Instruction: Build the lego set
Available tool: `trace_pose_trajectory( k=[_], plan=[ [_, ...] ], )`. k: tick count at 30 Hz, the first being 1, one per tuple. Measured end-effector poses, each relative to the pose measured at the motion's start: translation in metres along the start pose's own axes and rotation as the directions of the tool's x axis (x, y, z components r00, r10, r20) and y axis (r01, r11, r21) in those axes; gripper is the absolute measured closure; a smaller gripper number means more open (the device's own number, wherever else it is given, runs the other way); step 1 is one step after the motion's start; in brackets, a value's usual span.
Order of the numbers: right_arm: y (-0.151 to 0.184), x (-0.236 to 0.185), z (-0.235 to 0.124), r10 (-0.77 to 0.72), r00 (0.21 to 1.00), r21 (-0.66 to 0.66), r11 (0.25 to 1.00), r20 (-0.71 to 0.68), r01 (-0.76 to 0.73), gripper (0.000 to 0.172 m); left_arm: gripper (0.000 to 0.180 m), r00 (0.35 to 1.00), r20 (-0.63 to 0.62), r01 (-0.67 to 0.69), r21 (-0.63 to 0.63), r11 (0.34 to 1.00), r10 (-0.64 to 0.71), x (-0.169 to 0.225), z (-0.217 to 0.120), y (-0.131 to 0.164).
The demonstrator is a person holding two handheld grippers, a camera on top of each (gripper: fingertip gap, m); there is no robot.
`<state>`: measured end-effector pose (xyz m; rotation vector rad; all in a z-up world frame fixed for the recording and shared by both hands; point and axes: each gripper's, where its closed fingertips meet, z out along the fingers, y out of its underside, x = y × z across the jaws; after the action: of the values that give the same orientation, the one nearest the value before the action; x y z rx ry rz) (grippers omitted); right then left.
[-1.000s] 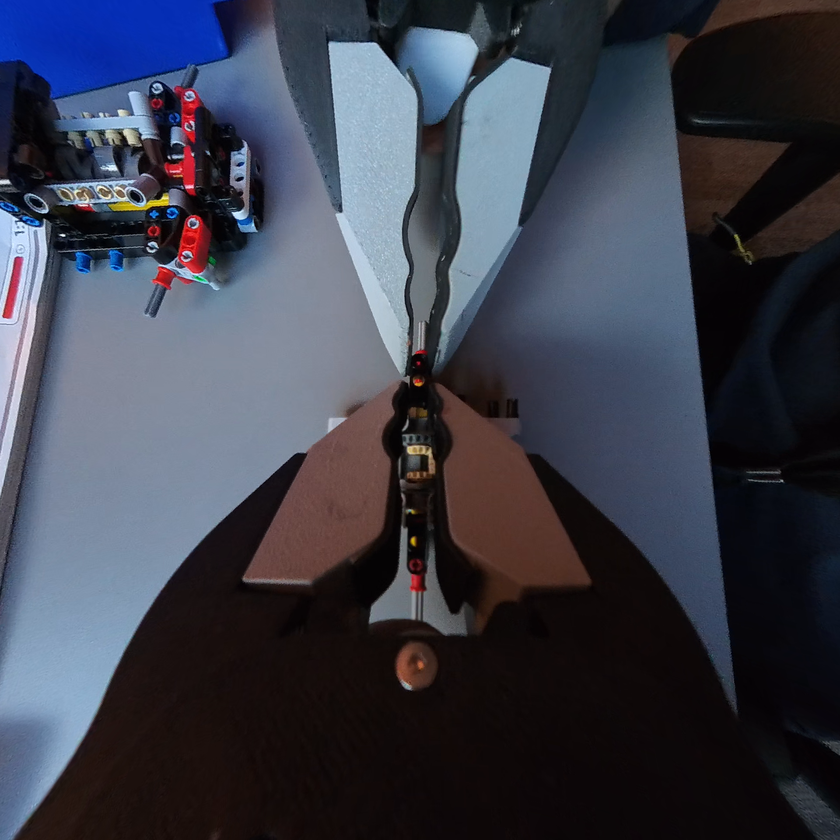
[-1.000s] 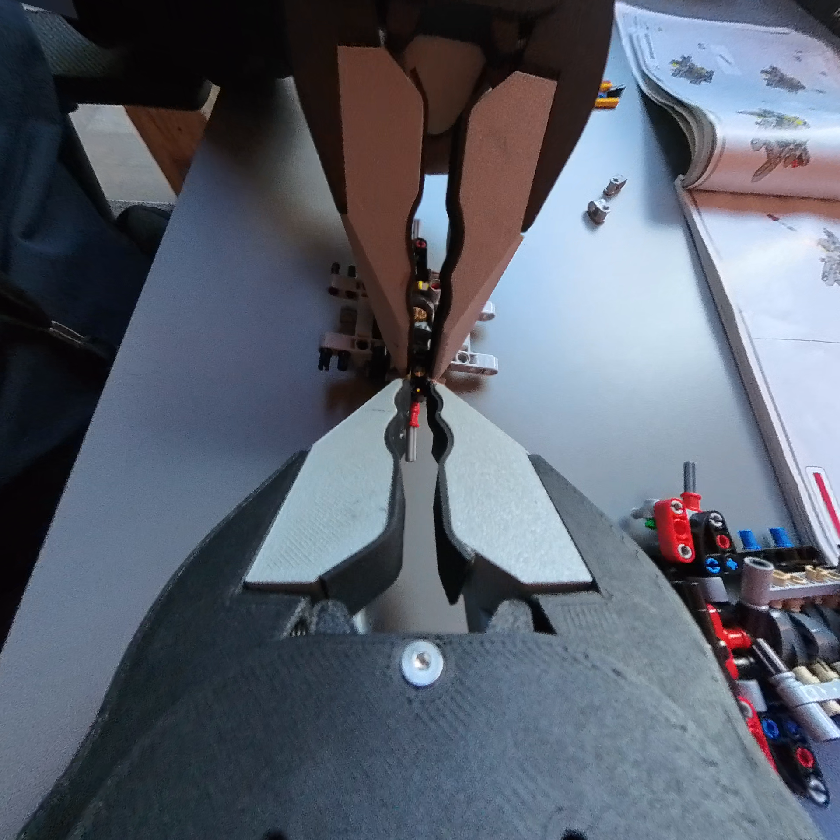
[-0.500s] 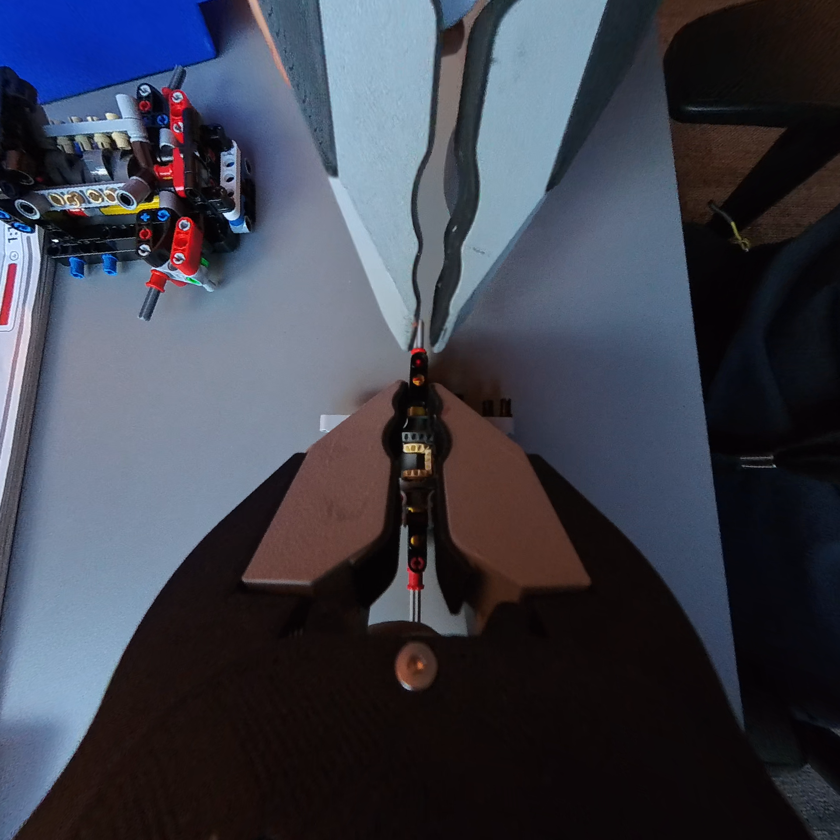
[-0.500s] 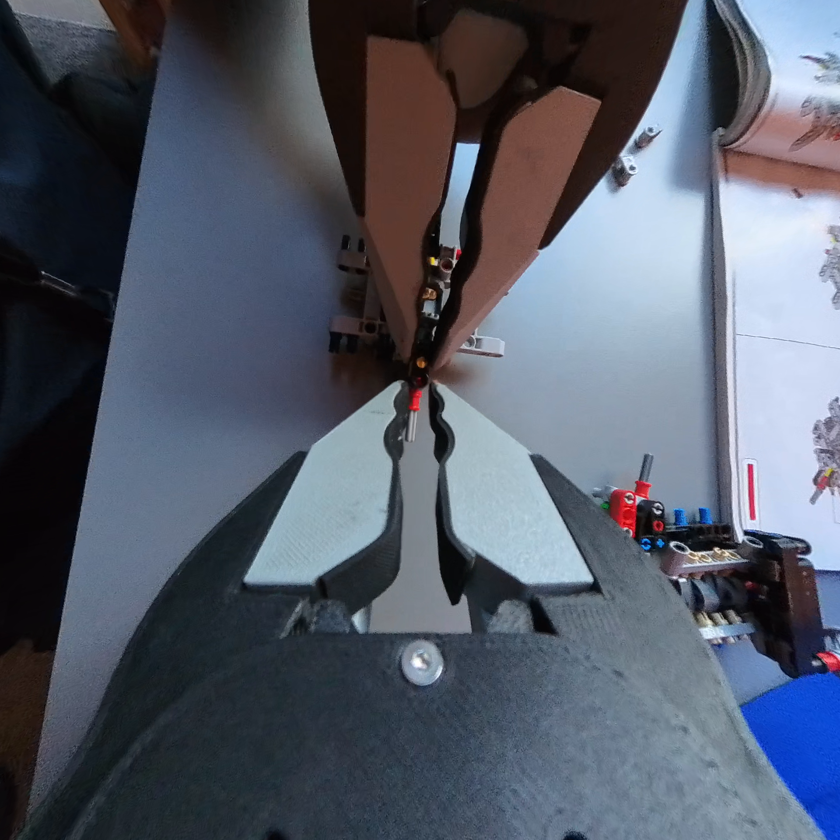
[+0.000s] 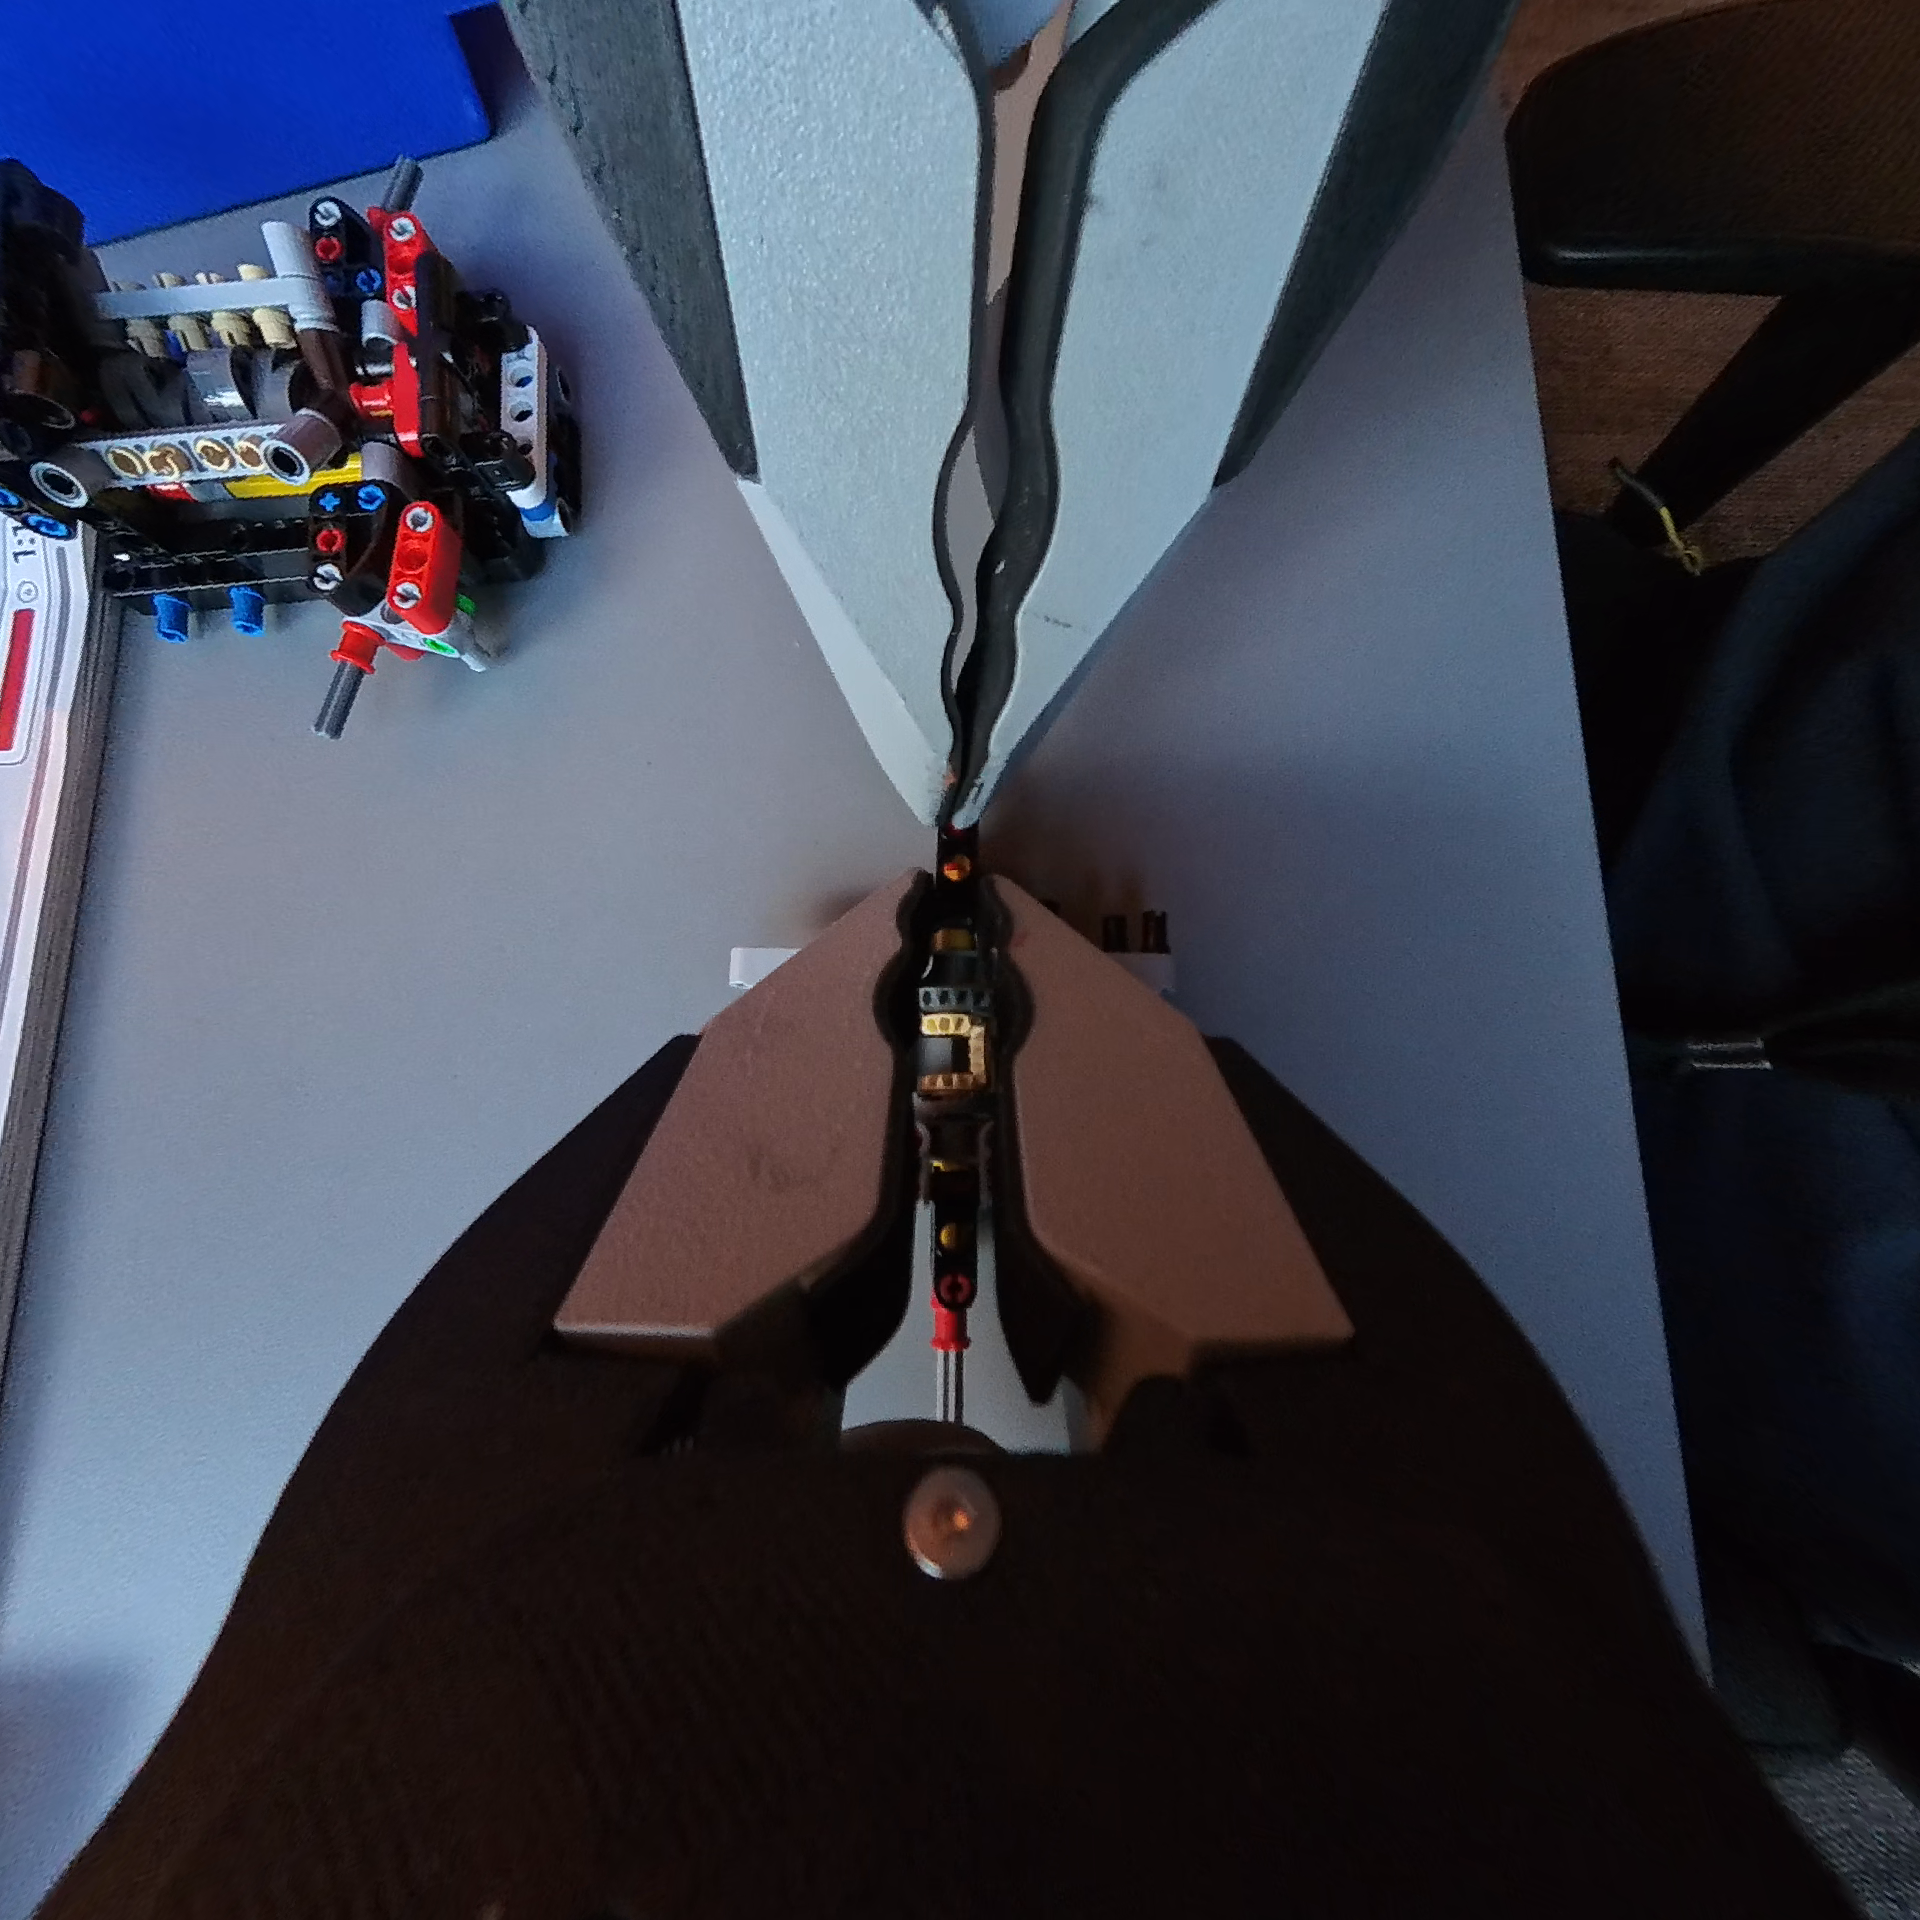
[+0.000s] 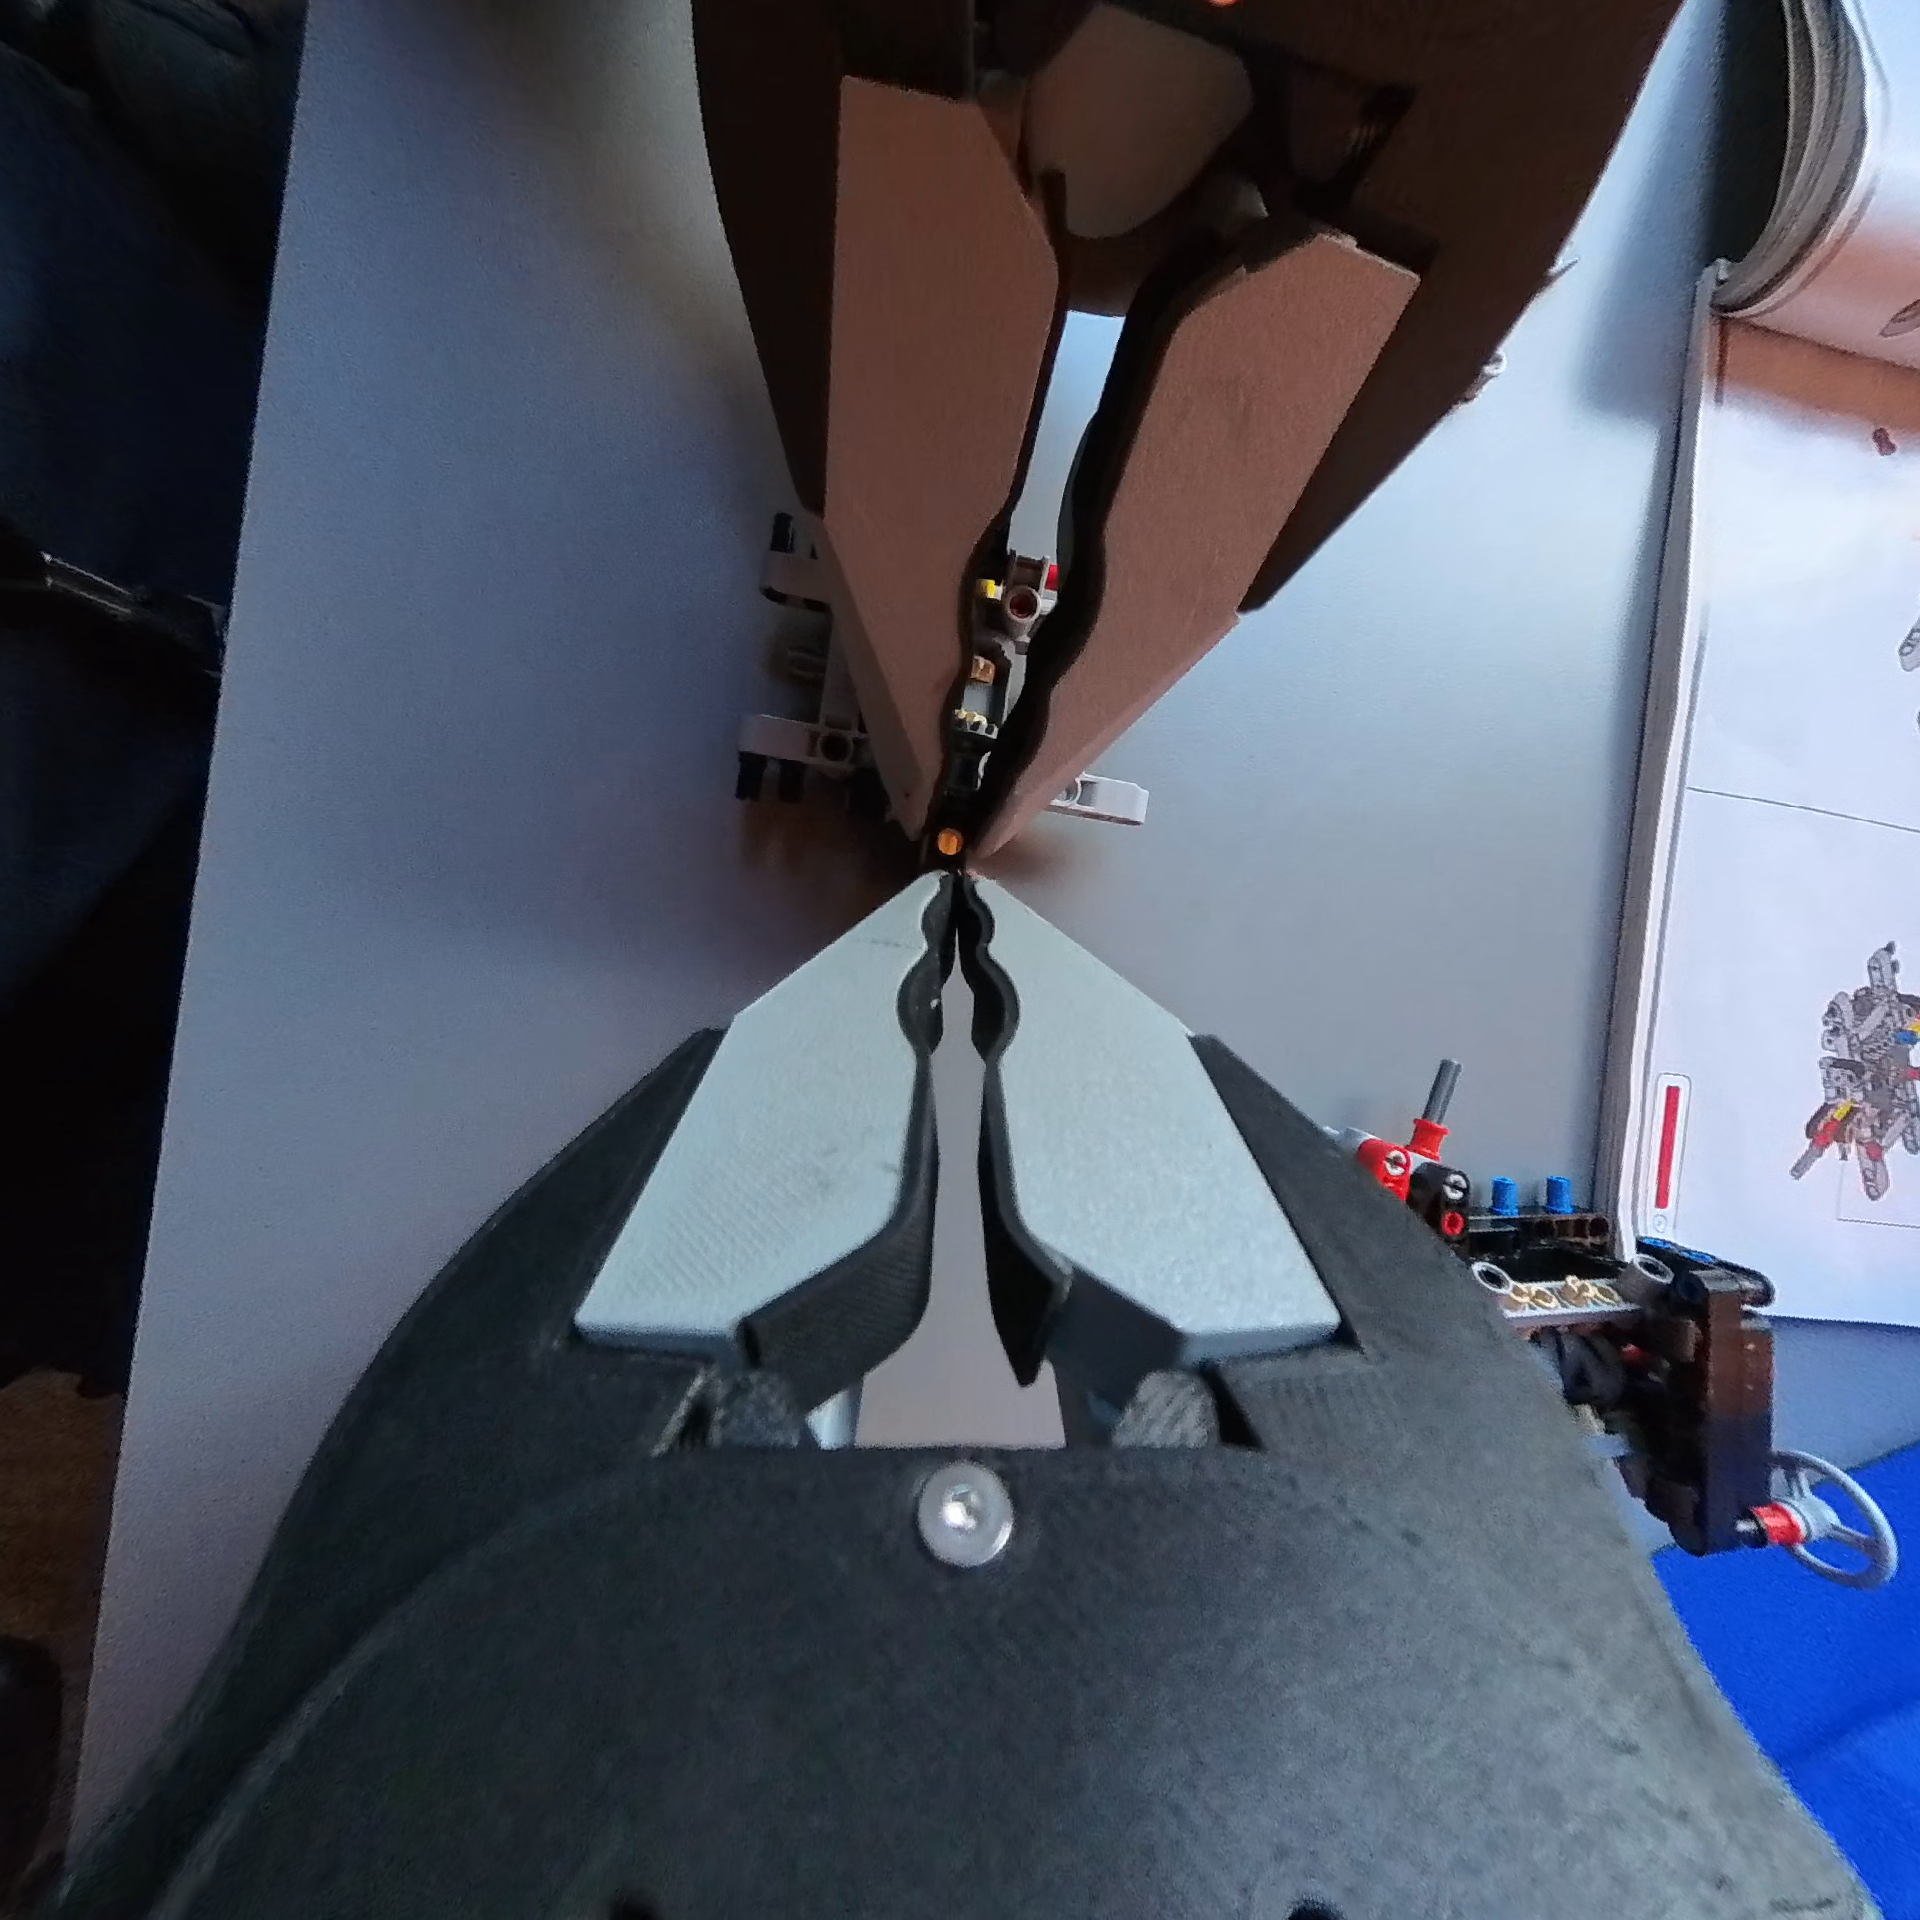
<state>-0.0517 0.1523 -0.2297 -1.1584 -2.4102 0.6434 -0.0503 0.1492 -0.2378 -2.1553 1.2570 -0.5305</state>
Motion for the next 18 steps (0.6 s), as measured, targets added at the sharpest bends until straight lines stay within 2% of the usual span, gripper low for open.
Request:
trace_pose_trajectory(
  k=[18],
  plan=[
    [-0.0005,-0.0011,-0.0003,-0.035,0.999,-0.034,0.999,-0.013,0.035,0.172,0.176,1.0,0.003,0.0,0.001,1.0,0.0,0.0003,0.0002,-0.0003]
  ],
)
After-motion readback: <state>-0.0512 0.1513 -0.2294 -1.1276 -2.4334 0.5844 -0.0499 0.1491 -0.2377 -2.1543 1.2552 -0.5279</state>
